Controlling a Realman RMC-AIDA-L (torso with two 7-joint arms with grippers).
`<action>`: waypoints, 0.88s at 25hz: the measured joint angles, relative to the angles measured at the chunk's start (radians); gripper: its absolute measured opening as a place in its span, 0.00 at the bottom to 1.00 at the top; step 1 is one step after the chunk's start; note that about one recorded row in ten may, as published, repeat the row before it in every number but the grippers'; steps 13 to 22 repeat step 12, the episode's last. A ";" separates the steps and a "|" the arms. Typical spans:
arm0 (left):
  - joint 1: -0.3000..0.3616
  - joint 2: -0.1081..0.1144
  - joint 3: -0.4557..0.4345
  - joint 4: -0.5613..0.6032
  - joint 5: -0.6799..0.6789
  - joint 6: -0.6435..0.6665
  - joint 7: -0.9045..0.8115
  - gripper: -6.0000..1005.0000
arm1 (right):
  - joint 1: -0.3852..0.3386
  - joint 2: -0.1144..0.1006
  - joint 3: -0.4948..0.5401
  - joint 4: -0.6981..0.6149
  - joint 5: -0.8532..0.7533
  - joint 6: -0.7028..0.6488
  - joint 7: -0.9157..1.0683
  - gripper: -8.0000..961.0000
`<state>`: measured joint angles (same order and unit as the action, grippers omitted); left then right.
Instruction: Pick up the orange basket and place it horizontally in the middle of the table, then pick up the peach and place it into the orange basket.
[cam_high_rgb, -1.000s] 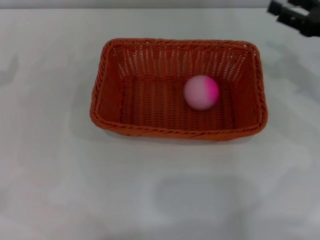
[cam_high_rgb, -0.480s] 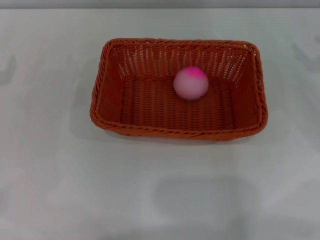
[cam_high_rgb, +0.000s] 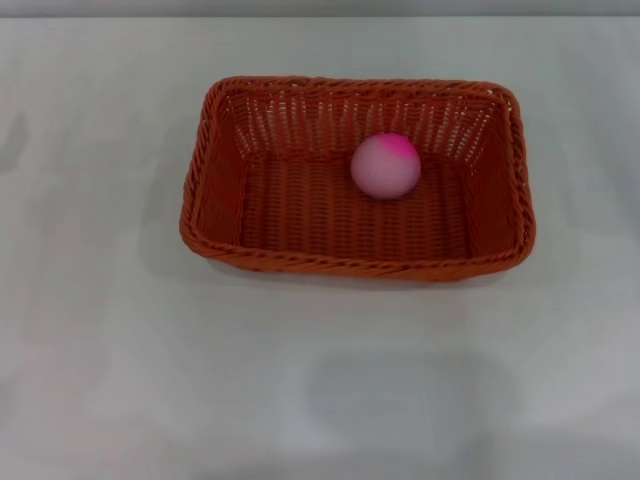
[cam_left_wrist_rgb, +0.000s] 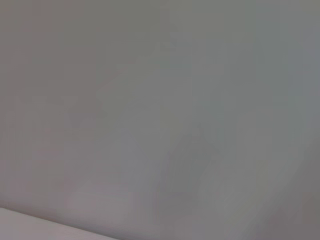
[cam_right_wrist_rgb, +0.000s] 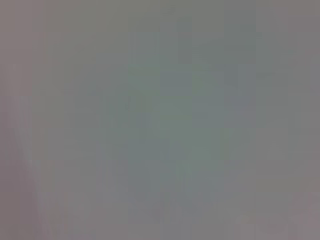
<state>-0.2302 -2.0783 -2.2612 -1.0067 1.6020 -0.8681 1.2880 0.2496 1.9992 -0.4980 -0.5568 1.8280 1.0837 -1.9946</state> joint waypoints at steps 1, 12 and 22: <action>0.000 0.000 0.000 0.001 0.000 0.000 0.000 0.59 | 0.000 0.000 0.006 0.006 0.001 -0.007 -0.006 0.89; -0.010 0.000 -0.010 0.047 -0.041 0.003 0.071 0.59 | 0.003 0.001 0.072 0.079 0.005 -0.029 -0.079 0.86; -0.010 0.000 -0.010 0.047 -0.041 0.003 0.071 0.59 | 0.003 0.001 0.072 0.079 0.005 -0.029 -0.079 0.86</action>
